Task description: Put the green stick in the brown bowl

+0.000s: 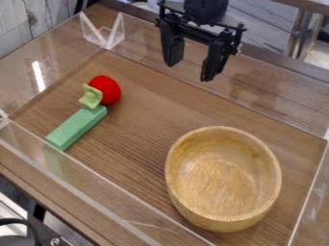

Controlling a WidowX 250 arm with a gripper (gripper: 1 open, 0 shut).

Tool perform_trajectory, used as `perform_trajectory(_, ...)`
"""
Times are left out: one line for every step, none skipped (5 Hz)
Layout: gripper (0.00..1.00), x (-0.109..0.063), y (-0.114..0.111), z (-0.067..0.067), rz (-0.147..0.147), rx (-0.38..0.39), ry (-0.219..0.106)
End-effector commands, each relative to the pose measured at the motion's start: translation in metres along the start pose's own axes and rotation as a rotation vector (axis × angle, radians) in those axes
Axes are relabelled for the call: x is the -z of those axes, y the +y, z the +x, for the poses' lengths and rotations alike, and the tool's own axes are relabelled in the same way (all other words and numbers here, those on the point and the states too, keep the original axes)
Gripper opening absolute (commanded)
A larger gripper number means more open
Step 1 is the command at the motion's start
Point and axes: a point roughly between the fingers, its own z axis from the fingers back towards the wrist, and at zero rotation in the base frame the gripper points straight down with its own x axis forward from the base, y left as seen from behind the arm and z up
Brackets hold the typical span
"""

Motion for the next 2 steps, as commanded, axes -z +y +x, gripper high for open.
perform_trajectory(1.0,0.007,0.015,-0.005,0.0,0.017,0.035)
perform_trajectory(1.0,0.016,0.029,-0.028,0.002,-0.013,0.034)
